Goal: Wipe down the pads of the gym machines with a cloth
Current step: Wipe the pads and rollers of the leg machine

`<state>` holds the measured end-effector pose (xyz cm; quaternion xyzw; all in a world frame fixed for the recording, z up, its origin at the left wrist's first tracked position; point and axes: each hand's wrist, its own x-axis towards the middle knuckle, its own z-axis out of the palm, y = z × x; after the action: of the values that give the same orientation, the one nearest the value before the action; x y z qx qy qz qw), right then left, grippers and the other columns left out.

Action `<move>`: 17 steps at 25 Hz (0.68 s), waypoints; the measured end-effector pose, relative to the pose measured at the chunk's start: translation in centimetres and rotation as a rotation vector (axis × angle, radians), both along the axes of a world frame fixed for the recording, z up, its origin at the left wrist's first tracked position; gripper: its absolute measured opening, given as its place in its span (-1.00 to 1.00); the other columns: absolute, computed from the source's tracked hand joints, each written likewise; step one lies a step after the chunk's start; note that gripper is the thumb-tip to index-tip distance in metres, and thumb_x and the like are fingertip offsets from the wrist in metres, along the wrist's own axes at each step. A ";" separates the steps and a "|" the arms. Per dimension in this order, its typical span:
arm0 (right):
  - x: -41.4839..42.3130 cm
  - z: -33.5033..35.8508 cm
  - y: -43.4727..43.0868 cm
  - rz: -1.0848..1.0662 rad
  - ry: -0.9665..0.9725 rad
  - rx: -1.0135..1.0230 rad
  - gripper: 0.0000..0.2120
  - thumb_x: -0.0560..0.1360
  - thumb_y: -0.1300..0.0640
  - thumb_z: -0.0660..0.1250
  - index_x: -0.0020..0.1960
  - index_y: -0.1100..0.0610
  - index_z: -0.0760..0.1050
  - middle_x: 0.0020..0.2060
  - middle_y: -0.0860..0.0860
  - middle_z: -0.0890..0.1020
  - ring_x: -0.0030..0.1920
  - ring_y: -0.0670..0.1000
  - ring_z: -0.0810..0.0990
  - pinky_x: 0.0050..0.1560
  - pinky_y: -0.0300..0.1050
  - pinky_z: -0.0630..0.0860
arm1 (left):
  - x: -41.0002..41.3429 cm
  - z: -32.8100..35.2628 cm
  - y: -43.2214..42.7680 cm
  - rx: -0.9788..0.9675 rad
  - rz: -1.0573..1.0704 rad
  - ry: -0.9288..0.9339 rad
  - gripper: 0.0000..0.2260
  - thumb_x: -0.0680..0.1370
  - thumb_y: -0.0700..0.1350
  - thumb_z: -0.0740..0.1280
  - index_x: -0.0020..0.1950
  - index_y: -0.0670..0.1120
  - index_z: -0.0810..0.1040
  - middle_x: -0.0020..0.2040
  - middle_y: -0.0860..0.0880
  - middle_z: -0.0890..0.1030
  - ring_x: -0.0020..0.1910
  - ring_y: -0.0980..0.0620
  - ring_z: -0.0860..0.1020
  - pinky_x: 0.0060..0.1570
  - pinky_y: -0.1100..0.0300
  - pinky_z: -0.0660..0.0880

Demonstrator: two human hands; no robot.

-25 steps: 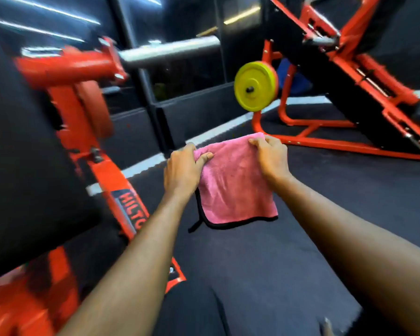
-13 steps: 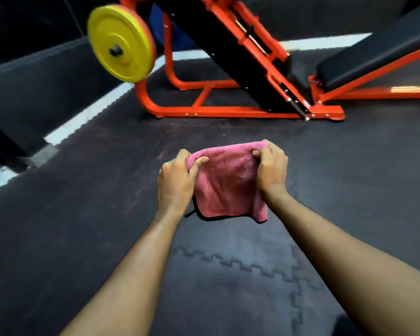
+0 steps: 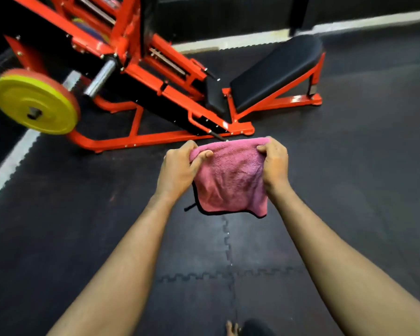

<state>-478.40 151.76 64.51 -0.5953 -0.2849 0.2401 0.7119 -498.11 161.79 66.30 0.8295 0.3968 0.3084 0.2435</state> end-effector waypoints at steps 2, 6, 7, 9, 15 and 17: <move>3.6 4.3 -2.0 -0.086 -0.034 0.022 -0.74 0.34 0.24 0.21 -0.46 -0.01 0.31 -0.44 -0.14 0.33 -0.33 -0.11 0.26 -0.25 -0.05 0.22 | 4.5 4.3 -0.2 0.015 -0.103 -0.035 -0.59 0.52 0.27 0.34 -0.21 -0.07 0.46 -0.45 0.04 0.47 -0.41 -0.01 0.46 -0.35 0.07 0.42; 9.9 9.1 -5.5 -0.247 -0.075 0.062 -0.73 0.34 0.23 0.21 -0.43 -0.02 0.21 -0.41 -0.09 0.26 -0.31 -0.08 0.20 -0.25 0.00 0.15 | 13.1 8.9 -0.3 0.072 -0.296 -0.083 -0.61 0.54 0.21 0.38 -0.23 -0.09 0.46 -0.47 0.05 0.43 -0.45 0.07 0.38 -0.39 0.13 0.32; 11.6 10.0 -6.6 -0.299 -0.072 0.066 -0.72 0.34 0.23 0.21 -0.43 -0.04 0.20 -0.41 -0.10 0.24 -0.31 -0.07 0.18 -0.25 0.02 0.14 | 15.7 9.8 -0.6 0.084 -0.349 -0.094 -0.61 0.54 0.20 0.38 -0.24 -0.08 0.45 -0.47 0.04 0.43 -0.46 0.06 0.38 -0.40 0.12 0.32; 15.4 11.4 -9.1 -0.415 -0.072 0.078 -0.70 0.33 0.22 0.21 -0.46 -0.04 0.19 -0.42 -0.14 0.23 -0.32 -0.07 0.17 -0.26 0.02 0.12 | 21.4 11.2 -1.5 0.102 -0.462 -0.113 -0.62 0.55 0.20 0.38 -0.24 -0.08 0.45 -0.48 0.01 0.45 -0.45 0.05 0.42 -0.40 0.12 0.34; 27.4 13.0 -16.2 -0.785 -0.150 0.082 -0.77 0.31 0.17 0.23 -0.40 0.08 0.19 -0.38 0.00 0.22 -0.30 0.02 0.17 -0.26 0.09 0.11 | 40.6 13.2 -4.9 0.136 -0.865 -0.190 -0.61 0.58 0.12 0.36 -0.32 0.02 0.30 -0.51 0.06 0.30 -0.47 0.09 0.27 -0.40 0.12 0.23; 30.9 14.4 -19.0 -0.957 -0.166 0.092 -0.75 0.32 0.20 0.23 -0.39 0.01 0.18 -0.38 -0.03 0.21 -0.32 -0.04 0.17 -0.27 0.03 0.10 | 47.4 14.3 -6.9 0.099 -1.011 -0.213 -0.60 0.58 0.12 0.36 -0.32 -0.02 0.30 -0.51 0.06 0.28 -0.48 0.07 0.26 -0.43 0.11 0.24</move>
<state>-447.50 132.75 78.88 -0.6445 -0.0457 -0.1754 0.7428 -450.70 154.85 80.58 0.8922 -0.0953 0.2532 0.3616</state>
